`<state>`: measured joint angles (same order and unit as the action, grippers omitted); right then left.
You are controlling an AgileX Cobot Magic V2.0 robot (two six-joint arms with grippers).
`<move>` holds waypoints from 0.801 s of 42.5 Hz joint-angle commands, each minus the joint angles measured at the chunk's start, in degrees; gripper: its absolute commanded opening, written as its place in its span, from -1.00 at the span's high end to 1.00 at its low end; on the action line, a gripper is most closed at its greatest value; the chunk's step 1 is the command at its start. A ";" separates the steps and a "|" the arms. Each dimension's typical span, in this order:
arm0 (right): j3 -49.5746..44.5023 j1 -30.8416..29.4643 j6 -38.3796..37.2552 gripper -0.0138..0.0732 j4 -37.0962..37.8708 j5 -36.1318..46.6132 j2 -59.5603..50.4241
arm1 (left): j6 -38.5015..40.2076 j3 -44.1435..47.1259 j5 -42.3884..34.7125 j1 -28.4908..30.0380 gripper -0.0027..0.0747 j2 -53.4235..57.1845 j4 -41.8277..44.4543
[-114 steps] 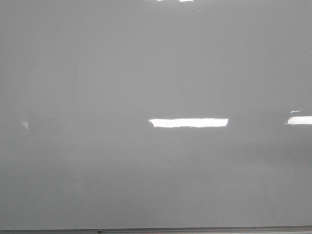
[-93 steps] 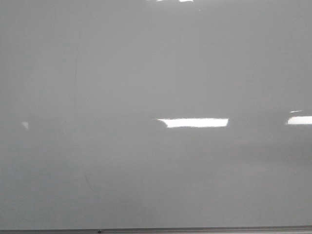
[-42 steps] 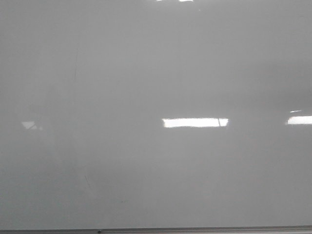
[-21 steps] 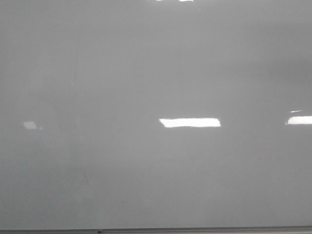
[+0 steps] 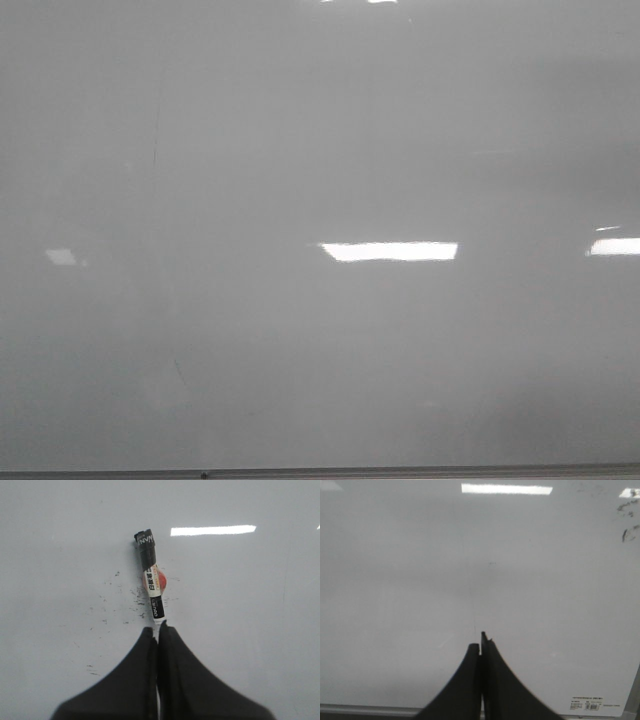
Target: Write number 8 on whiteboard
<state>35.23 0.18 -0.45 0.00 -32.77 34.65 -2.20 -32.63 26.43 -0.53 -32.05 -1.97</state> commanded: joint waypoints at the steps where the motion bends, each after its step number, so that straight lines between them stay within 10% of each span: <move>1: 1.48 0.09 2.33 0.62 0.00 3.01 0.89 | 0.17 -1.60 -4.45 0.15 0.98 -1.80 -0.59; 5: 1.48 0.09 2.33 0.21 0.00 2.64 0.78 | 0.17 -1.60 -3.57 0.15 0.84 -3.52 -0.59; 13: 1.48 0.09 2.33 -0.66 0.00 2.50 0.78 | 0.17 -1.71 -3.69 0.15 -0.14 -7.73 -0.70; 17: 1.48 0.09 2.33 -0.68 0.00 2.50 0.78 | 0.17 -2.09 -3.80 0.15 -0.39 -10.15 -1.54; 34: 1.48 0.09 2.33 -0.68 0.00 2.50 0.78 | 0.17 -10.31 -4.22 0.15 -0.39 -27.05 -2.49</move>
<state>35.23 0.18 1.48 0.00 -34.01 35.19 -2.20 -39.34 26.42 -0.53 -56.37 -3.88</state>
